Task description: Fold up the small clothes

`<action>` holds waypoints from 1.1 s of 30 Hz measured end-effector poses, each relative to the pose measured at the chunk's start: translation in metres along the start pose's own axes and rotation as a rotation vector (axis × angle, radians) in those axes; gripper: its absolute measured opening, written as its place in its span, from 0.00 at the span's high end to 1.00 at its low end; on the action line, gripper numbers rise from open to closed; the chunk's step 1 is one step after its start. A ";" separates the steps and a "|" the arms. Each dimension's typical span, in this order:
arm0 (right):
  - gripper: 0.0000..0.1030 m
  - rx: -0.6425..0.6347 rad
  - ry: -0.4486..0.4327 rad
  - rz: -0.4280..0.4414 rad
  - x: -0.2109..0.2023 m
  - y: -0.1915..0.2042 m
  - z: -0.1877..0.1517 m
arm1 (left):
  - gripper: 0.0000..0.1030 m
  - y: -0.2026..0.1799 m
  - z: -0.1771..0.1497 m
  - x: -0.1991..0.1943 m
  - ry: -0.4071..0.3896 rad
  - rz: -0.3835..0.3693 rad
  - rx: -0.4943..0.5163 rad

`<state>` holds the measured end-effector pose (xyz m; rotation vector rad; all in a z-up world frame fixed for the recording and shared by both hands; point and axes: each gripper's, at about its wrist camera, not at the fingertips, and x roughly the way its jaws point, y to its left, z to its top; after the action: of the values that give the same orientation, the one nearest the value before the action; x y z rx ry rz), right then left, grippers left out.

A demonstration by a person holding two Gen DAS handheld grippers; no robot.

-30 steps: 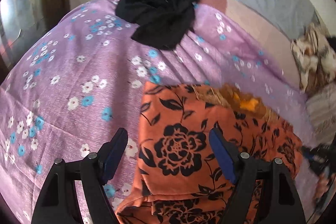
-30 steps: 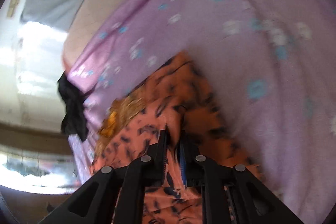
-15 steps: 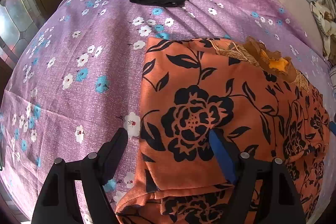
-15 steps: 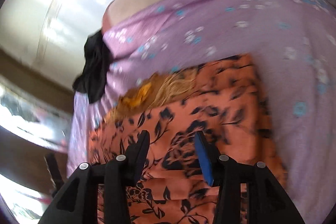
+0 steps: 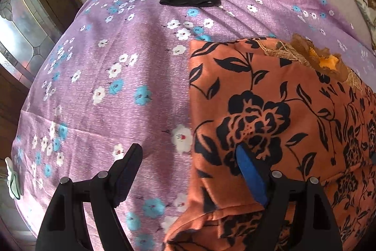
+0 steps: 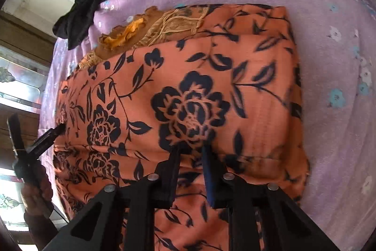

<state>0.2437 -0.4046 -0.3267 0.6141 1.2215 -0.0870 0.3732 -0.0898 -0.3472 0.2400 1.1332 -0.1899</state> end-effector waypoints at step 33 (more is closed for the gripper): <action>0.75 0.078 -0.125 0.147 0.010 0.031 0.009 | 0.19 -0.054 -0.011 -0.013 -0.016 -0.114 0.152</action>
<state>0.2664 -0.3806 -0.3221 0.7534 1.0526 -0.0492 0.3440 -0.1385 -0.3451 0.3084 1.1185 -0.3788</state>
